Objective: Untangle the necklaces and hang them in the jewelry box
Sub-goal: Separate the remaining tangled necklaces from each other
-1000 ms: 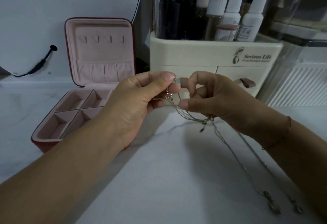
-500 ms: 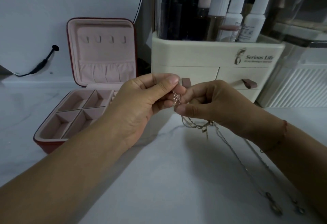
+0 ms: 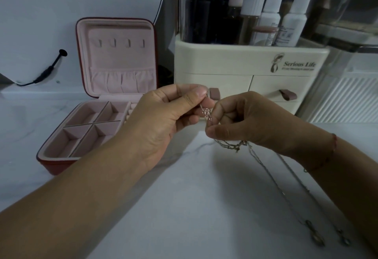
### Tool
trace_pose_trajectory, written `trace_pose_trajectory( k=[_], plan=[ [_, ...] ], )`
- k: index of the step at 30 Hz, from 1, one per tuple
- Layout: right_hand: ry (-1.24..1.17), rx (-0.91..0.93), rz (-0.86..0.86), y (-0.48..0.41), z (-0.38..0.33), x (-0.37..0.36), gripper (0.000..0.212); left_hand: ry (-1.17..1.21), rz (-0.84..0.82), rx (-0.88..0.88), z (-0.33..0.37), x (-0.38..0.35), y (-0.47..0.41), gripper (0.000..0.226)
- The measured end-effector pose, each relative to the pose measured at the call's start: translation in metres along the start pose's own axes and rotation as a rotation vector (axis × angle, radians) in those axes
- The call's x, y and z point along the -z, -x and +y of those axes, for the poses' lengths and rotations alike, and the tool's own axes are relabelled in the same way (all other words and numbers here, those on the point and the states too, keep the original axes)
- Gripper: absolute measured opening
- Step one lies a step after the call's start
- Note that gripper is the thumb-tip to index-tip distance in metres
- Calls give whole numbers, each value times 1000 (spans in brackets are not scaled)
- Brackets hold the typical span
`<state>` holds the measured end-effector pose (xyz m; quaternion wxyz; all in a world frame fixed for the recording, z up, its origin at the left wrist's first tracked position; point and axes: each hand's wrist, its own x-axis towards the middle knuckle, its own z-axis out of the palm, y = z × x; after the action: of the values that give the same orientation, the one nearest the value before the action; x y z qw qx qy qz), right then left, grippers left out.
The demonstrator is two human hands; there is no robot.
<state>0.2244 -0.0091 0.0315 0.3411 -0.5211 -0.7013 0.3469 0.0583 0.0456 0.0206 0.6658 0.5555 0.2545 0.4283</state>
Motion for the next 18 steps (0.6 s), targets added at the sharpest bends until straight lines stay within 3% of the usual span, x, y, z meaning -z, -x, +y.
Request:
trace_pose_trajectory(
  k=[5, 11, 18],
  plan=[
    [-38, 2, -32, 1, -1, -1, 20, -29, 3, 17, 0, -1, 1, 22],
    [-107, 11, -1, 0, 1, 0, 11, -47, -19, 36, -1, 1, 1, 14],
    [-85, 8, -11, -1, 2, 0, 15, -13, -29, 45, -1, 1, 0, 14]
  ],
)
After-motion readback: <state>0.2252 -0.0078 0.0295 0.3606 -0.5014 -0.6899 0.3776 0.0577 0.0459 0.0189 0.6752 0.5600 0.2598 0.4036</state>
